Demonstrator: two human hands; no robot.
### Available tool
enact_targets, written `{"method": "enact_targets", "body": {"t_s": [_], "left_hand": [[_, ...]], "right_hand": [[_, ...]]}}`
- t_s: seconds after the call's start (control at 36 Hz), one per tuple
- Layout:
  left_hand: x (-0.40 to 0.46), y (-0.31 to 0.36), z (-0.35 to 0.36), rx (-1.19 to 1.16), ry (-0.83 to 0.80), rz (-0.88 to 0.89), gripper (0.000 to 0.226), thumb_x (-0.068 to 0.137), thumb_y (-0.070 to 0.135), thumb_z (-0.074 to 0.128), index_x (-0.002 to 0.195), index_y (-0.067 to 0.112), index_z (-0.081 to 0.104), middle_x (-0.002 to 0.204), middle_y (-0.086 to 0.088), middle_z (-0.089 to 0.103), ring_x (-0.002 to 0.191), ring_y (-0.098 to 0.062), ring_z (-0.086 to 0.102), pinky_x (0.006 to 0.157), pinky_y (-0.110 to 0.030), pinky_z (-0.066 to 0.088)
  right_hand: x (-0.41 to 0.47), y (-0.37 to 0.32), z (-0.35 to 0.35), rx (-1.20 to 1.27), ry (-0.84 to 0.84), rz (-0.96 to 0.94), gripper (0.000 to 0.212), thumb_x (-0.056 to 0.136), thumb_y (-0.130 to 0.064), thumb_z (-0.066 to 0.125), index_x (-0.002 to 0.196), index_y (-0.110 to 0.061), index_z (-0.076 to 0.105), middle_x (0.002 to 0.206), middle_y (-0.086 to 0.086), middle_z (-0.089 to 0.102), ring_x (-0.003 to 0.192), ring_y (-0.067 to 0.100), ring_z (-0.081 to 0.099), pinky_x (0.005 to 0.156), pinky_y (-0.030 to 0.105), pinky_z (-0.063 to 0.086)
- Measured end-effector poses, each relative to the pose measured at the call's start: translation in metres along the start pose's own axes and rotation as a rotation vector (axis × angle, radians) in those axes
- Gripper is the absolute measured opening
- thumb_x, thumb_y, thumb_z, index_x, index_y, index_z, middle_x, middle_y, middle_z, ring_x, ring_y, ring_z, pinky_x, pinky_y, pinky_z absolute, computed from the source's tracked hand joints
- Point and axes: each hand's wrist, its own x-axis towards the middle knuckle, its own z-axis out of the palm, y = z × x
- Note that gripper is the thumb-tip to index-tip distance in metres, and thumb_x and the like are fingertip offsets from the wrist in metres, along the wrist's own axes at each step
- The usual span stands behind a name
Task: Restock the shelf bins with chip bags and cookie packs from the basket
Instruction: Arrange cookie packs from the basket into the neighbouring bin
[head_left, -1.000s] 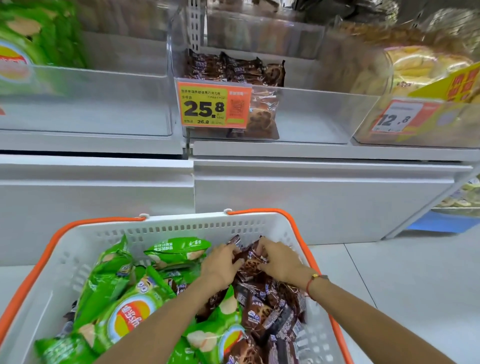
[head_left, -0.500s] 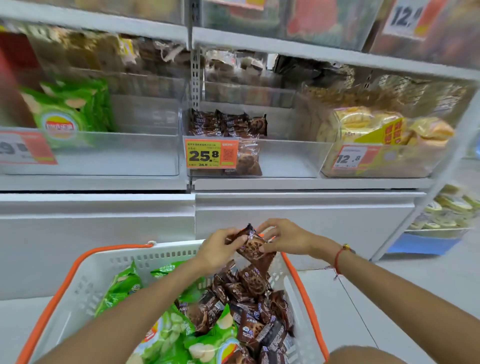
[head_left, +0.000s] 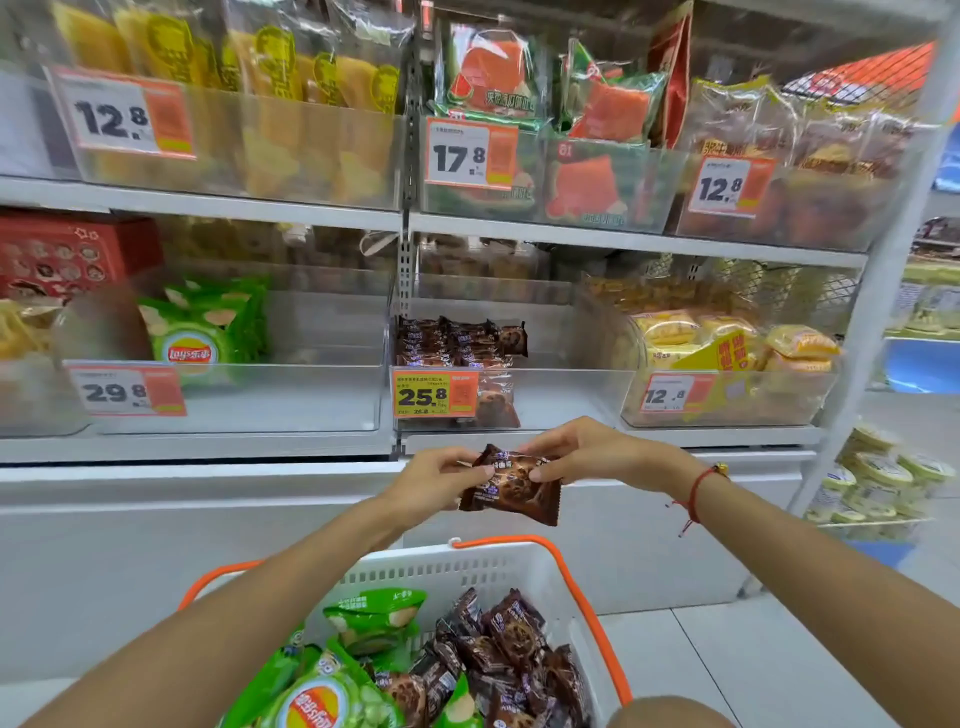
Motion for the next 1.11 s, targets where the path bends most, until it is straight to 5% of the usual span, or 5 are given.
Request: {"method": "enact_targets", "body": {"t_s": [0.17,0.31,0.64,0.94,1.11], "left_hand": [[0.002,0.014,-0.008,-0.001,0.092,0.125,0.035,0.096,0.037,0.052,0.093,0.006,0.067,0.094,-0.01,0.071,0.088,-0.02,0.067,0.085,-0.04,0.052],[0.003,0.029,-0.016,-0.033,0.122,0.11,0.045,0.101,0.034,0.043,0.096,-0.002,0.069,0.1,-0.012,0.072,0.087,-0.015,0.066,0.078,-0.013,0.048],[0.048,0.076,-0.041,0.237,0.426,0.261,0.04,0.099,0.04,0.045,0.064,0.028,0.062,0.063,0.014,0.063,0.067,-0.012,0.06,0.07,-0.034,0.048],[0.104,0.066,-0.1,0.663,0.765,0.223,0.032,0.096,0.032,0.05,0.128,0.026,0.052,0.126,0.01,0.054,0.117,-0.011,0.046,0.08,-0.028,0.042],[0.126,0.056,-0.104,0.675,0.815,0.124,0.033,0.097,0.029,0.046,0.129,0.018,0.047,0.126,0.0,0.051,0.115,-0.019,0.046,0.083,-0.034,0.041]], "right_hand": [[-0.002,-0.02,-0.01,-0.013,0.005,-0.035,0.035,0.085,-0.022,0.071,0.12,-0.023,0.066,0.111,0.002,0.069,0.108,0.016,0.063,0.096,0.034,0.052],[-0.002,-0.031,-0.02,0.044,0.0,-0.048,0.034,0.086,-0.016,0.07,0.119,-0.022,0.064,0.111,0.002,0.069,0.102,0.01,0.065,0.082,0.019,0.054],[0.038,-0.073,-0.054,0.014,0.1,-0.166,0.032,0.08,-0.022,0.077,0.109,-0.027,0.064,0.113,-0.001,0.068,0.107,0.012,0.062,0.095,0.027,0.049],[0.117,-0.036,-0.117,-0.051,0.299,-0.104,0.037,0.082,-0.007,0.073,0.118,-0.004,0.063,0.11,0.006,0.063,0.101,0.012,0.057,0.069,0.004,0.046],[0.174,-0.009,-0.145,-0.161,0.447,-0.009,0.042,0.082,-0.015,0.074,0.121,-0.008,0.062,0.117,0.009,0.064,0.102,0.019,0.059,0.082,0.023,0.045]]}}
